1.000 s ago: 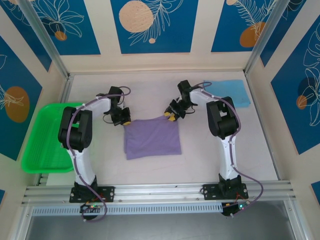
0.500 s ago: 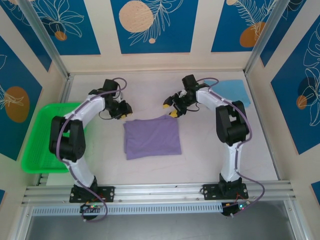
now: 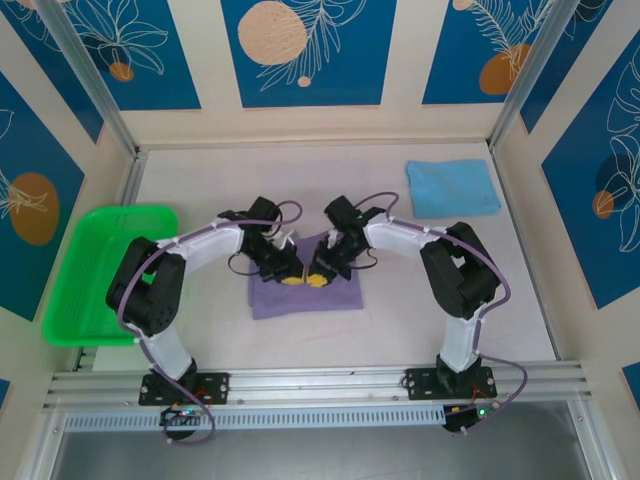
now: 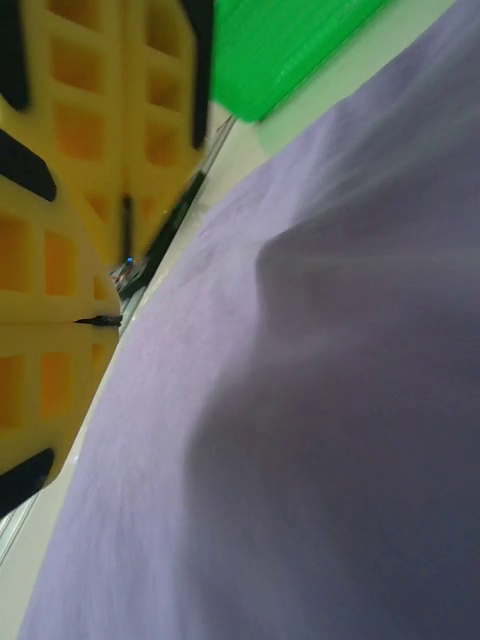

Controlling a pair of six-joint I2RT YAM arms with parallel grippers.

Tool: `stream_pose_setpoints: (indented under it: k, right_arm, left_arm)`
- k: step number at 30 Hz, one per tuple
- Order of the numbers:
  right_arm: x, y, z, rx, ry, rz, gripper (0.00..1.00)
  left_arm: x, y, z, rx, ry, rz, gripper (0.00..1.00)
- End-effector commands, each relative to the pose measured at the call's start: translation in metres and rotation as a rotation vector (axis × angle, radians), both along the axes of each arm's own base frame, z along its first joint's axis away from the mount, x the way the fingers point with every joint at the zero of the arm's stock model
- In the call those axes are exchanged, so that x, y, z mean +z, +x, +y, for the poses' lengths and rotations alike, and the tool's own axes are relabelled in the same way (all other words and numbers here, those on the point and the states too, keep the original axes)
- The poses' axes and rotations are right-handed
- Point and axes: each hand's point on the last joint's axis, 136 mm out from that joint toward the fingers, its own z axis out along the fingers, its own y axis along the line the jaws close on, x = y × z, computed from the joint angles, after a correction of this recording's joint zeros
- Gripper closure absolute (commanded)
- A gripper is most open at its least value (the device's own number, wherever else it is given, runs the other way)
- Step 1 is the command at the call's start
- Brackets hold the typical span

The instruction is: Fold and stack the t-shirts

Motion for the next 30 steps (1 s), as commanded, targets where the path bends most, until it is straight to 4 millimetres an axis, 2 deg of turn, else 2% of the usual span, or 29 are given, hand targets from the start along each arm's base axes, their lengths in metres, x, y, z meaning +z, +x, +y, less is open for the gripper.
stream_pose_setpoints:
  k: [1,6,12,15,18,21,25,27,30]
  right_arm:
    - [-0.012,-0.016,0.011,0.012,-0.061,0.017,0.97]
    - [-0.045,-0.038,0.008,0.030,-0.154,0.073,0.98]
    - [-0.075,-0.046,-0.022,0.097,-0.286,0.030,0.98]
    - [-0.080,-0.046,-0.030,0.112,-0.281,0.002,0.98]
    - [-0.070,-0.046,-0.023,0.123,-0.218,-0.049,0.96]
    - [-0.057,-0.047,-0.018,0.110,-0.165,-0.103,0.93]
    - [-0.052,-0.048,-0.027,0.082,-0.166,-0.136,0.83]
    - [-0.041,-0.048,-0.025,0.073,-0.136,-0.147,0.79]
    - [-0.022,-0.041,-0.029,0.049,-0.150,-0.203,0.60]
  left_arm:
    - [-0.006,-0.015,0.005,-0.037,-0.008,0.013,0.93]
    - [-0.034,-0.028,0.026,-0.024,0.110,0.031,0.94]
    - [-0.059,-0.039,0.081,0.017,0.391,-0.031,0.92]
    - [-0.067,-0.050,0.100,0.029,0.471,-0.042,0.91]
    - [-0.070,-0.057,0.110,0.030,0.502,-0.046,0.90]
    - [-0.066,-0.055,0.112,0.023,0.502,-0.070,0.86]
    - [-0.053,-0.047,0.106,0.034,0.464,-0.113,0.84]
    - [-0.037,-0.040,0.097,0.048,0.408,-0.140,0.80]
    - [-0.003,-0.019,0.089,0.092,0.345,-0.227,0.67]
